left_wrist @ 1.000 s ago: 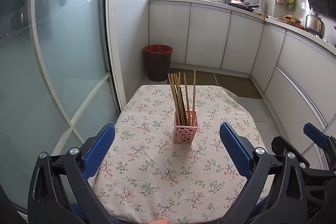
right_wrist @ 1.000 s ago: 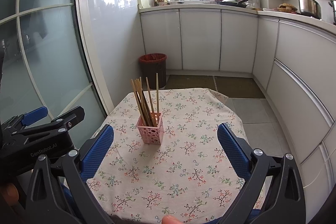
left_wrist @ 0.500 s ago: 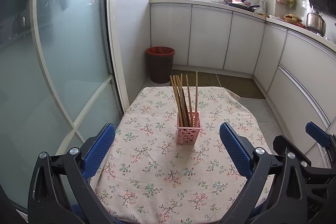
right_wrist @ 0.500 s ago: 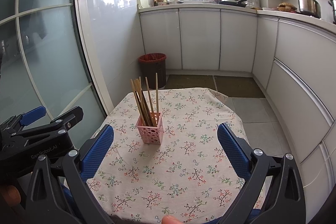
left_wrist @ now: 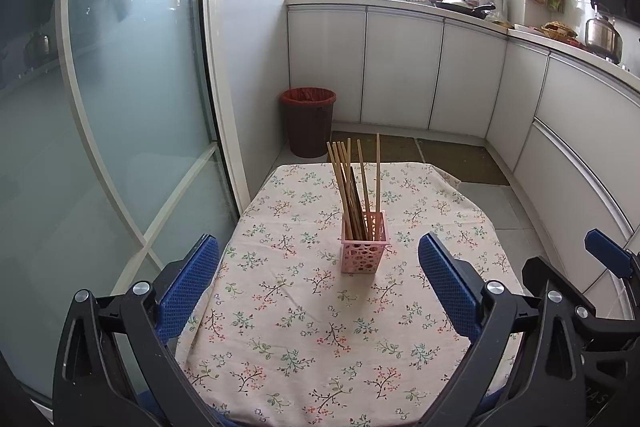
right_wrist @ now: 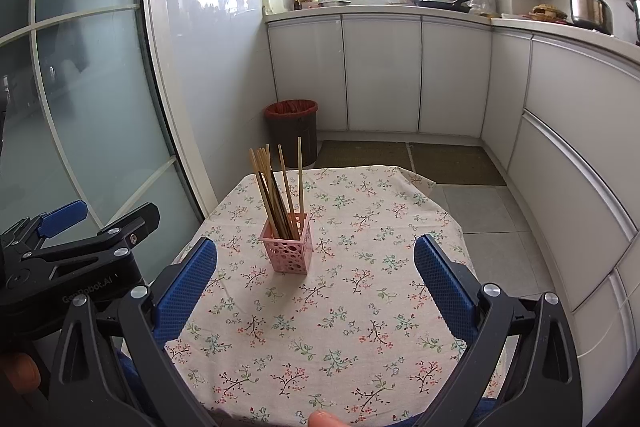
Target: Organize utensils
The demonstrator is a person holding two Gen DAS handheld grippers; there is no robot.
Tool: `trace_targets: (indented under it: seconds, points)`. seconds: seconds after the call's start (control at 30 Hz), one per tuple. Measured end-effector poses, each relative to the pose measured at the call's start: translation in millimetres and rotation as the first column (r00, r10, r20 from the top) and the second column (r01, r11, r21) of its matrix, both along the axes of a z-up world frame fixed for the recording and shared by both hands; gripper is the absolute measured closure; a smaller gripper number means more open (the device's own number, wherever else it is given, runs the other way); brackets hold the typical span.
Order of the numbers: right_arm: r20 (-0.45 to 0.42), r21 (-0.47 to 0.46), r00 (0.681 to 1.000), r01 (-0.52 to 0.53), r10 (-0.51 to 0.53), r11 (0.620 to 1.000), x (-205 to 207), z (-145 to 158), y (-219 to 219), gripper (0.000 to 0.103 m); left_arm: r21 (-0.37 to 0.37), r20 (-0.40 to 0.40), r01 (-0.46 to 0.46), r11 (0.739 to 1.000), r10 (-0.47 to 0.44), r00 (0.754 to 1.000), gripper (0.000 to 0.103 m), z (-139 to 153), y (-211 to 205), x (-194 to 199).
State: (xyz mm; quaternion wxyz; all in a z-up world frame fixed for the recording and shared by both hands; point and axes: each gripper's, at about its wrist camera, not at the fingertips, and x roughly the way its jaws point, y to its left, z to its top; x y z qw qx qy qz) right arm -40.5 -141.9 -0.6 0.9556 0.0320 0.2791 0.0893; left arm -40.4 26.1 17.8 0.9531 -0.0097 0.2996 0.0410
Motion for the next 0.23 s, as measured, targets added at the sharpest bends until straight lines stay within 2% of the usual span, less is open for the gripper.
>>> trace_targets:
  seconds: [0.23]
  points:
    - [0.000,0.001,1.000,0.000,0.000,1.000,-1.4,-1.1,-0.5,0.007,0.002,-0.005,0.002,1.000,-0.002,1.000,0.007,-0.3,-0.1,-0.3]
